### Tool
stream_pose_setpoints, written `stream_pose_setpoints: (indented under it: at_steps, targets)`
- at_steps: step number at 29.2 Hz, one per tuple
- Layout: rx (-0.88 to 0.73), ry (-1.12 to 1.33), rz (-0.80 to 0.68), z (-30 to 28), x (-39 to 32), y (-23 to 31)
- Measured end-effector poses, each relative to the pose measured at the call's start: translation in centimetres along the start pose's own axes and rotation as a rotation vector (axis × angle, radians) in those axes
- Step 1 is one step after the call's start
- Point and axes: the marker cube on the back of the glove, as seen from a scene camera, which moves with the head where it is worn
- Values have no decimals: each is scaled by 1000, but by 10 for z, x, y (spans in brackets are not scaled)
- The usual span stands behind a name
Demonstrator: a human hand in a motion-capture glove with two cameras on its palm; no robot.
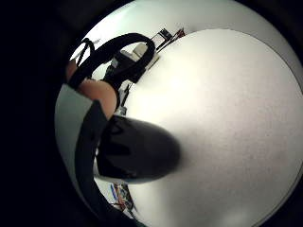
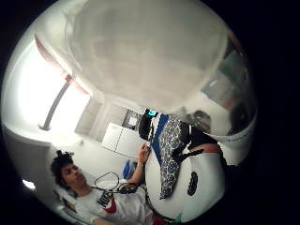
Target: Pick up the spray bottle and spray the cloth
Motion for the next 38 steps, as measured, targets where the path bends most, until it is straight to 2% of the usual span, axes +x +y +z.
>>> stream_pose_setpoints:
  at_steps: [5, 11, 18, 22, 26, 32, 38]
  targets:
    - [37, 52, 22, -11, 6, 10]
    - [51, 160, -34, -24, -12, 1]
    - [38, 505, -203, -17, -124, -41]
    - [-5, 706, -264, 7, -153, -44]
    - [-92, 861, -294, 41, -144, -32]
    - [-253, 959, -257, 79, -97, -14]
    - [-215, 1007, -256, 61, -111, -28]
